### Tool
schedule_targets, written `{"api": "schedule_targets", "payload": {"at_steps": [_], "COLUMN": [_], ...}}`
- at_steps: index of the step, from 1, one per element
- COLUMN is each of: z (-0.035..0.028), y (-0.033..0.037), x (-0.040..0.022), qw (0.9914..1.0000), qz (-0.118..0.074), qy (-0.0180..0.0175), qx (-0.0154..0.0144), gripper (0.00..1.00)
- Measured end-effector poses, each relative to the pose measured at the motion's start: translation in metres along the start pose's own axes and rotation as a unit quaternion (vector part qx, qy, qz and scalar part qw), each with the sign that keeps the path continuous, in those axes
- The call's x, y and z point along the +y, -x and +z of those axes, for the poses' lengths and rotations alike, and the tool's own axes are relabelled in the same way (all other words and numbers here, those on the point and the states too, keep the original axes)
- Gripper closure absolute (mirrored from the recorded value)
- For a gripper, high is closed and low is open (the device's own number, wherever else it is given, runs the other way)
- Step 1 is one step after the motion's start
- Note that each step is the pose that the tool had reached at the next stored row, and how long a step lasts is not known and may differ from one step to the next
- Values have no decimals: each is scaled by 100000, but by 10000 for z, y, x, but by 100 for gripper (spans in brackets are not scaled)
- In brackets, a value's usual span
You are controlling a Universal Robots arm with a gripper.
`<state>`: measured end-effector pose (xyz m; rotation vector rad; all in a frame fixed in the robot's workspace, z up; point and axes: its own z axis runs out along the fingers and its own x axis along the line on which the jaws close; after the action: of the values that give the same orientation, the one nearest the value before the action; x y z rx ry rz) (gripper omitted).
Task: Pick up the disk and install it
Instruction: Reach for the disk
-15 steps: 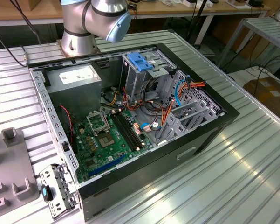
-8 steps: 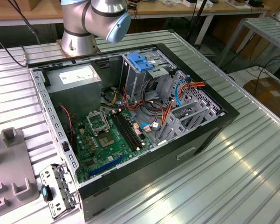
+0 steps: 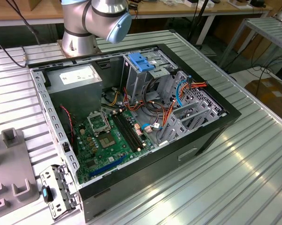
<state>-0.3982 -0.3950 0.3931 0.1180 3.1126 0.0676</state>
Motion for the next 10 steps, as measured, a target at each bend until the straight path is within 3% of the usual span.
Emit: {"api": "schedule_targets", "payload": {"at_steps": [10], "z": [-2], "y": [-94], "x": [-7], "qw": [100000], "qz": [-3], "qy": [5], "qx": [-6], "gripper": [89]}}
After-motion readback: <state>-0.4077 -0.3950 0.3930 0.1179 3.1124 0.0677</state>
